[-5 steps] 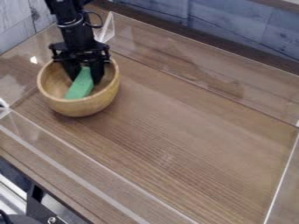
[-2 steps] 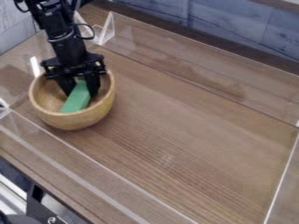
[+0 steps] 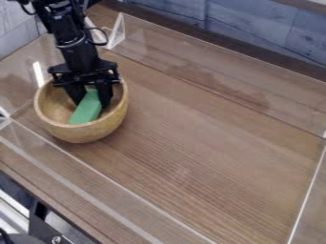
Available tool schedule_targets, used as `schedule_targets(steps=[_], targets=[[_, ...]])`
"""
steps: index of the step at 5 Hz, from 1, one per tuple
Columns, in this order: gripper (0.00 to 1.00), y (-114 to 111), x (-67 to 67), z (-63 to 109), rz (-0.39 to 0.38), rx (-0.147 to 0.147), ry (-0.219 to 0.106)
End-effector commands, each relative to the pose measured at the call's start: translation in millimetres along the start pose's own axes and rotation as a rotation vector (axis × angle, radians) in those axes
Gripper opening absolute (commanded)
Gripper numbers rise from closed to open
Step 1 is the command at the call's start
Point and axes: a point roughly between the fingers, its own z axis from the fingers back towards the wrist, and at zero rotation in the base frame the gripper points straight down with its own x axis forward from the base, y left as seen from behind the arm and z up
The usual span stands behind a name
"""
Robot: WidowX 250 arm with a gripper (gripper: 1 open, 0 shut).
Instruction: Move green stick from inside the wooden bowl to the table next to it
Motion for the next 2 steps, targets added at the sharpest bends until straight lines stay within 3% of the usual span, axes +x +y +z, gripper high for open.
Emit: schedule_targets(steps=[1, 2], targets=[[0.0, -9.0, 6.5, 4.2, -0.004, -0.007, -0.007], [0.0, -9.5, 9.3, 5.6, -0.009, -0.012, -0.007]])
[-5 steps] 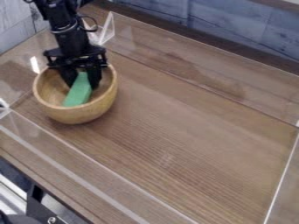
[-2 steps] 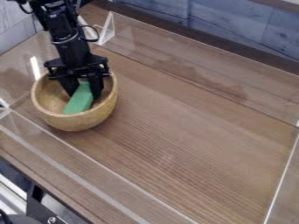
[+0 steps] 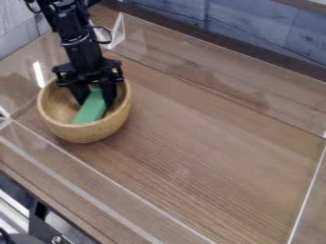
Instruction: Move green stick from inside the wooden bowl to the table next to it
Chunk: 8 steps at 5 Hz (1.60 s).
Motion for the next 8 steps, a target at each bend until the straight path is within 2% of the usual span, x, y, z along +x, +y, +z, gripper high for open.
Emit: schedule_targets(steps=[1, 3, 4, 5, 6, 7, 8], targets=[[0.0, -6, 7.9, 6.4, -0.02, -0.004, -0.023], [0.0, 6, 13.7, 36.2, 0.03, -0.023, -0.036], [0.0, 10, 17.5, 56.7, 0.056, -0.039, -0.049], [0.0, -5, 24.4, 80.8, 0.085, -0.073, -0.062], [0.0, -31, 30.6, 97.6, 0.081, -0.112, -0.055], [0.0, -65, 27.1, 86.4, -0.061, -0.129, -0.017], [0.0, -101, 18.1, 64.6, -0.176, -0.134, 0.009]])
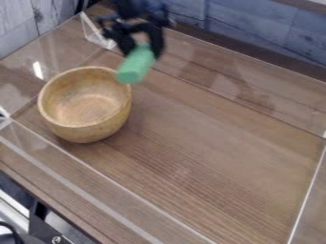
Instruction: Move green stick from inside the wooden bowl to the table next to it
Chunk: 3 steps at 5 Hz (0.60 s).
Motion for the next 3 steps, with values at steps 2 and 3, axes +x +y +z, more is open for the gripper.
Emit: schedule_targets(steps=[2, 3], targets=[[0.0, -15, -0.8, -28.8, -0.223, 0.018, 0.017], [0.0, -37, -4.9, -45.3, -0.218, 0.011, 0.006]])
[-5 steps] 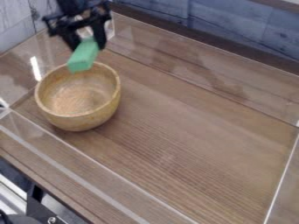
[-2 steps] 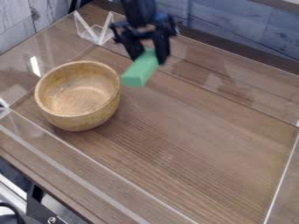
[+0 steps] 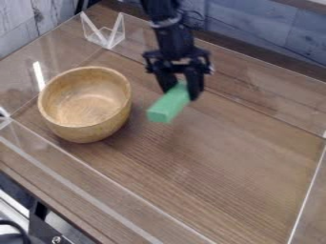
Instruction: Move green stick from inside the wooden bowl to the table next to it
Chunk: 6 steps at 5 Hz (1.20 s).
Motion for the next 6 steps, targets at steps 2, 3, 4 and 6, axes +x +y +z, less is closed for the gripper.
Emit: schedule_targets(steps=[2, 3, 4, 6], targets=[[0.0, -21, 13.3, -3.9, 0.063, 0.016, -0.097], [0.0, -23, 13.0, -9.7, 0.123, 0.027, -0.124], [0.0, -22, 5.1, -3.0, 0.11, 0.033, -0.122], [0.0, -11, 1.5, 3.5, 0.102, 0.045, -0.125]])
